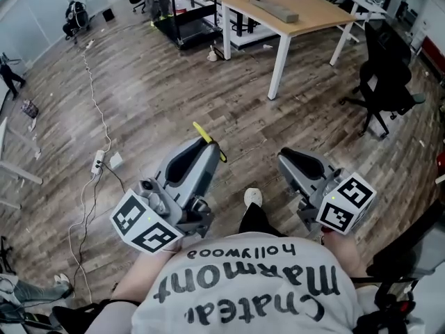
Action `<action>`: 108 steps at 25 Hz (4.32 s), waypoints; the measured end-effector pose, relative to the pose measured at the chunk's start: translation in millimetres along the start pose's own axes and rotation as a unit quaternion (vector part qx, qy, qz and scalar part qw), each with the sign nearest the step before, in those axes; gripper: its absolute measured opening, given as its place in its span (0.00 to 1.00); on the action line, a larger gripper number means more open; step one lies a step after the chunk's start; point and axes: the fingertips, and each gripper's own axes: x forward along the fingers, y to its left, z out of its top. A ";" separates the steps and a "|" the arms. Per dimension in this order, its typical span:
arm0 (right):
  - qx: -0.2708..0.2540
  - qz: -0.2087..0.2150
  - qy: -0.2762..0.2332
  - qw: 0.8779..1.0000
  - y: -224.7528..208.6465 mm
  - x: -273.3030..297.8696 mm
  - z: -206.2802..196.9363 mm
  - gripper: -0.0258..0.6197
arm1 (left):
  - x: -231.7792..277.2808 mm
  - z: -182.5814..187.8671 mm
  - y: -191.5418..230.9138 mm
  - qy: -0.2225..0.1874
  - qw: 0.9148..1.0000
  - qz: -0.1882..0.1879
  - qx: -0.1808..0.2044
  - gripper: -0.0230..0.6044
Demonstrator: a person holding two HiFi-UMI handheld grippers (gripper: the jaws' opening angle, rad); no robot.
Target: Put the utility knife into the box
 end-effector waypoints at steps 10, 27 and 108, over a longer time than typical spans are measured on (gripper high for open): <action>0.028 0.007 -0.001 1.000 -136.4 55.0 38.4 0.12 | 116.9 -3.9 86.6 -0.005 1.000 0.010 -0.004 0.12; 0.036 0.009 0.042 0.998 -263.2 119.9 57.3 0.12 | 222.6 -23.5 182.4 0.012 0.999 0.026 -0.019 0.12; 0.060 -0.028 0.031 0.997 -480.6 249.9 104.2 0.12 | 412.4 -20.6 372.2 0.029 1.000 -0.012 0.004 0.12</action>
